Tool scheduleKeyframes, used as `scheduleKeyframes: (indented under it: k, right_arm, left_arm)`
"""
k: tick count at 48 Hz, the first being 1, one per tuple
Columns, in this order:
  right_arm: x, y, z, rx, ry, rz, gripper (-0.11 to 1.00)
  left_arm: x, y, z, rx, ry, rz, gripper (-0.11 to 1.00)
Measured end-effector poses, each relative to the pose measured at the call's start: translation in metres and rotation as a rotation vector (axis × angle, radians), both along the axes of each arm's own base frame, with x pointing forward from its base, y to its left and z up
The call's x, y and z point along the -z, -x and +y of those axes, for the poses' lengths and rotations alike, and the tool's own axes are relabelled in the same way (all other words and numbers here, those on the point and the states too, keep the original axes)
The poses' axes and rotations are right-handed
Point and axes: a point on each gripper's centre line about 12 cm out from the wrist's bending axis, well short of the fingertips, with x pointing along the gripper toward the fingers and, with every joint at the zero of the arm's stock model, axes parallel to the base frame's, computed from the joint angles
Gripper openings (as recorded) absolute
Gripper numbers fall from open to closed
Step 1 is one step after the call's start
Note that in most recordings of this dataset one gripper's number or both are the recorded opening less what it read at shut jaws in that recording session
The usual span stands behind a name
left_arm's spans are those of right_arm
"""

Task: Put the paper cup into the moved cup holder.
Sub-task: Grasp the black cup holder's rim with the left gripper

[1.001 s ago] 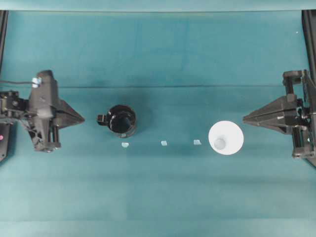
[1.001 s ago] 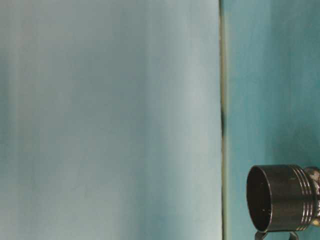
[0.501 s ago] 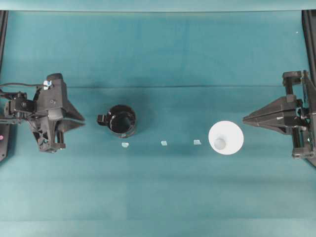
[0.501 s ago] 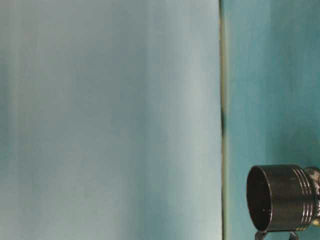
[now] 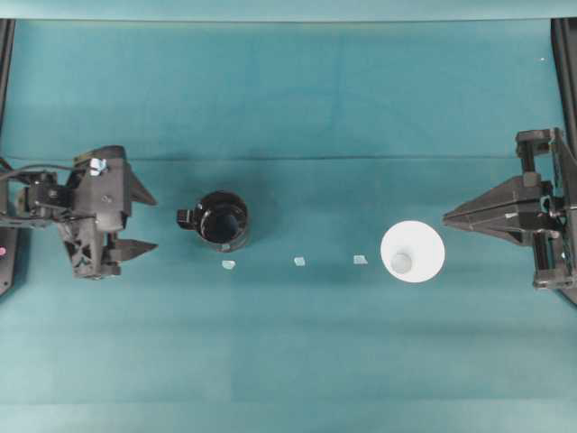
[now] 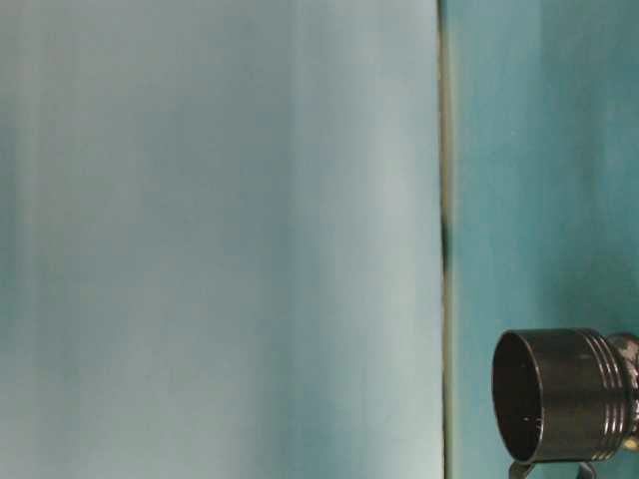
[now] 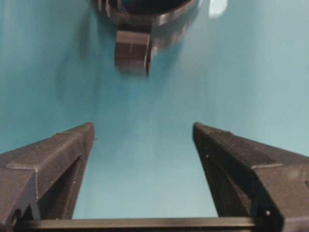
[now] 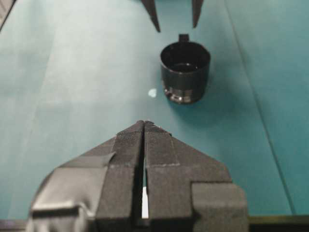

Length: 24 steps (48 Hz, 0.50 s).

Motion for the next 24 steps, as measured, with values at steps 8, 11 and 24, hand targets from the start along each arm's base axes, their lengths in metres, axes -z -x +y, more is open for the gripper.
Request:
scheduleKeyframes:
  k: [8, 11, 24]
  right_arm:
    - [0.000, 0.000, 0.000, 0.000, 0.000, 0.000, 0.02]
    - [0.000, 0.000, 0.000, -0.002, 0.000, 0.002, 0.02]
    - [0.000, 0.000, 0.000, 0.000, 0.000, 0.002, 0.02]
  left_arm:
    - [0.001, -0.010, 0.001, 0.002, -0.003, -0.023, 0.87]
    - [0.003, -0.014, 0.001, -0.002, 0.001, -0.031, 0.87]
    - [0.010, -0.024, 0.002, -0.001, -0.001, -0.045, 0.87]
